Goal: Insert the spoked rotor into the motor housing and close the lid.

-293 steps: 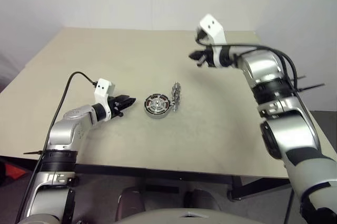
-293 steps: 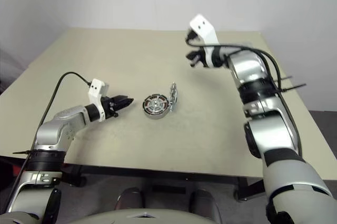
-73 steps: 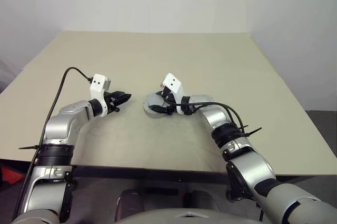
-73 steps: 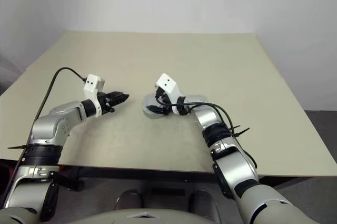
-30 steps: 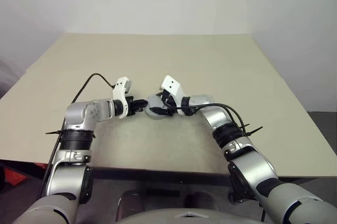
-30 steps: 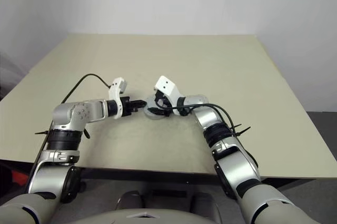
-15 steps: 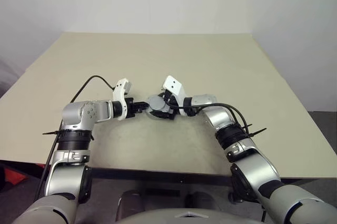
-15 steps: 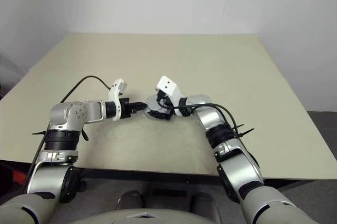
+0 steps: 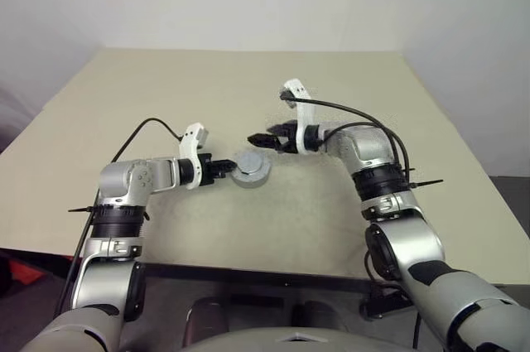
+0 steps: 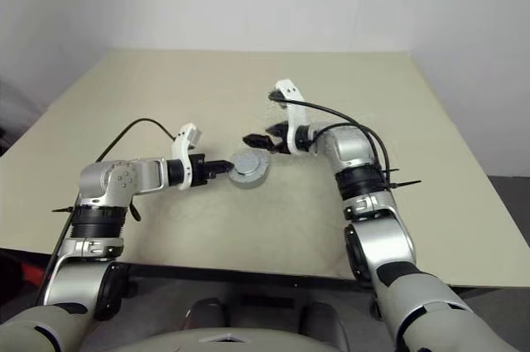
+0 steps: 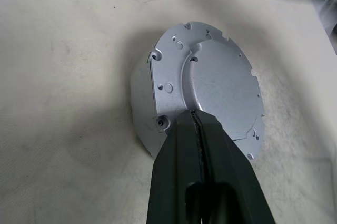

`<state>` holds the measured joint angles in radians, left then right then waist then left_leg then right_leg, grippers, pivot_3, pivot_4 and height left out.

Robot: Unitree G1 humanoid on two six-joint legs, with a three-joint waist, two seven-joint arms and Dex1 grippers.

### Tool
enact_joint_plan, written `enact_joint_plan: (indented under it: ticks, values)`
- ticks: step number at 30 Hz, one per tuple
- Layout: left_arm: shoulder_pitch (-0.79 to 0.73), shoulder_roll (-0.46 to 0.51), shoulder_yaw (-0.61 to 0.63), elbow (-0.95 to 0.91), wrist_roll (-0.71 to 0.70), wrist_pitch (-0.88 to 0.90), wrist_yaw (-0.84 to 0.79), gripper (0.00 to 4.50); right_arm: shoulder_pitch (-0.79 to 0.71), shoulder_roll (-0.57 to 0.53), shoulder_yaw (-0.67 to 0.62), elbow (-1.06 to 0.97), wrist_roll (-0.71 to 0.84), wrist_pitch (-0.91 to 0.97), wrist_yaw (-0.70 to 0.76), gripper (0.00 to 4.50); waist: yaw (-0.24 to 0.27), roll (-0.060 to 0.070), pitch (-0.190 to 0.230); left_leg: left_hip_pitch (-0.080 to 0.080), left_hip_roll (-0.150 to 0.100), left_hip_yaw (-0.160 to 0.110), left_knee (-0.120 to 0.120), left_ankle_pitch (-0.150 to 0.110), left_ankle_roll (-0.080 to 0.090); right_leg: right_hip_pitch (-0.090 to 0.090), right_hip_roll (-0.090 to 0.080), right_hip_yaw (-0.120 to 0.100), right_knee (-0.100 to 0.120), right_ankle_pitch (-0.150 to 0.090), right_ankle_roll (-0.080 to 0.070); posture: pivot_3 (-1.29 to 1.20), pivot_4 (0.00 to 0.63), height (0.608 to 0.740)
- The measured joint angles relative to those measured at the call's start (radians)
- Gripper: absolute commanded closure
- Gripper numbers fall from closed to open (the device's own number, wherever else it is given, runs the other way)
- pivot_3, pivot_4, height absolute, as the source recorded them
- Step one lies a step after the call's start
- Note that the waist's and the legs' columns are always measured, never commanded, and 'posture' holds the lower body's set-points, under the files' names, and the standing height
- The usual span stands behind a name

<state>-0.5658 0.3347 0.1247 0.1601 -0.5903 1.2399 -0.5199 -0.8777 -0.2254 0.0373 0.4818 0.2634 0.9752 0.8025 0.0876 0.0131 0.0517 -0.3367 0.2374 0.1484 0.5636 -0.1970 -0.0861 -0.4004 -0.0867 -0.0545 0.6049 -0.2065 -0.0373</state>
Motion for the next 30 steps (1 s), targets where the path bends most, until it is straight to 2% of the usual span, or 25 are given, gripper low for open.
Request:
enact_joint_plan:
  ticks: [5, 12, 21, 30]
  values:
    - [0.010, 0.000, 0.003, -0.012, 0.000, -0.001, 0.000, 4.50, -0.025, -0.090, -0.029, 0.047, 0.061, 0.224, 0.031, 0.01, 0.007, 0.000, 0.000, 0.000, 0.000, 0.000, -0.001, 0.001, -0.001, -0.001, 0.000, 0.000, 0.000, 0.000, 0.000, 0.00, 0.000, 0.740]
    - [0.029, -0.004, 0.005, -0.033, -0.002, -0.007, 0.001, 4.50, -0.065, -0.131, -0.044, 0.230, 0.065, 0.271, 0.024, 0.01, 0.009, 0.000, 0.000, 0.001, 0.000, 0.000, -0.001, 0.002, -0.003, -0.001, 0.000, 0.000, 0.001, 0.000, 0.000, 0.00, 0.000, 0.740]
    - [0.039, 0.004, 0.008, -0.039, -0.001, -0.011, 0.002, 4.50, -0.045, -0.062, -0.134, 0.285, 0.090, 0.283, -0.005, 0.01, 0.003, -0.001, -0.002, 0.004, 0.002, 0.001, -0.001, 0.002, -0.003, 0.000, 0.002, 0.000, 0.002, 0.000, 0.000, 0.00, 0.000, 0.740]
    - [0.048, 0.019, 0.009, -0.050, 0.000, -0.011, 0.003, 4.50, -0.032, 0.074, -0.186, 0.279, 0.118, 0.289, -0.058, 0.01, -0.014, -0.001, -0.003, 0.005, 0.002, 0.001, -0.001, 0.003, -0.005, 0.000, 0.002, 0.000, 0.003, 0.000, 0.000, 0.00, 0.000, 0.740]
